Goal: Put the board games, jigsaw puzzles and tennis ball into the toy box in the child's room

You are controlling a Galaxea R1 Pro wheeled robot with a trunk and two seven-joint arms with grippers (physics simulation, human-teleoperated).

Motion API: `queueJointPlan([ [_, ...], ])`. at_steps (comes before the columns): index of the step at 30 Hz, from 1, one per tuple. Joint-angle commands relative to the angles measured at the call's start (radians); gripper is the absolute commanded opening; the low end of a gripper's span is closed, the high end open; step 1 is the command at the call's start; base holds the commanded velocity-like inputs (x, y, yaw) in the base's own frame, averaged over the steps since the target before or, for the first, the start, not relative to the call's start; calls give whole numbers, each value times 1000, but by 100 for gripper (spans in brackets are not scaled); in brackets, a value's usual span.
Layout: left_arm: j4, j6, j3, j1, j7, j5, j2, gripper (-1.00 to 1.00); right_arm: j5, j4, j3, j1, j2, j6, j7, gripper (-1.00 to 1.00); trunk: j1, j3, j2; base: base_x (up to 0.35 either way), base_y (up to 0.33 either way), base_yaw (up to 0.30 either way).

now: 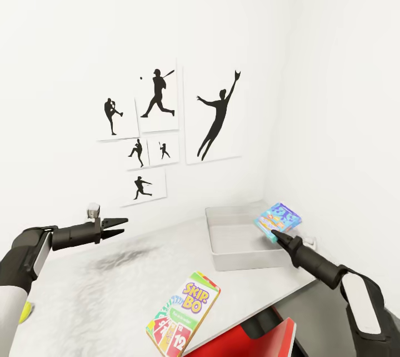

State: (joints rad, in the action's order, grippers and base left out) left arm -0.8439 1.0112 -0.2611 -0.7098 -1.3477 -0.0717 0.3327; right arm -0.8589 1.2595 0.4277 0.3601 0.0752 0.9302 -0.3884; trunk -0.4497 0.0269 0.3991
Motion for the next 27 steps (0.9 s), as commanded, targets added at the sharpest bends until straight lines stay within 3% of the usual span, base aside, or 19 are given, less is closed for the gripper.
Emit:
queueJointPlan([
  [1,0,10,1,0,-1,-2,0,100,-1,-12,1,31,2,35,18,-100,0,0,1,0,0,0],
  [5,0,9,3,0,-1,-2,-1,100,0,-58,-13,157,2,105,113,-100,0,0,1,0,0,0],
  [11,0,9,5,0,-1,-2,-1,100,-1,-195,-71,324,1,117,224,-100,0,0,1,0,0,0],
  [15,0,9,6,0,-1,-1,-1,100,0,-341,-106,438,-6,117,295,-100,0,0,1,0,0,0],
  [20,0,9,2,0,-2,-2,1,100,0,-565,-198,591,-11,117,466,-100,0,0,1,0,0,0],
  [24,0,9,0,0,-2,-2,2,100,0,-649,-243,645,-7,117,497,-100,0,0,1,0,0,0],
  [27,0,9,0,0,-2,-2,2,100,0,-663,-301,656,1,117,501,-100,0,0,1,0,0,0],
])
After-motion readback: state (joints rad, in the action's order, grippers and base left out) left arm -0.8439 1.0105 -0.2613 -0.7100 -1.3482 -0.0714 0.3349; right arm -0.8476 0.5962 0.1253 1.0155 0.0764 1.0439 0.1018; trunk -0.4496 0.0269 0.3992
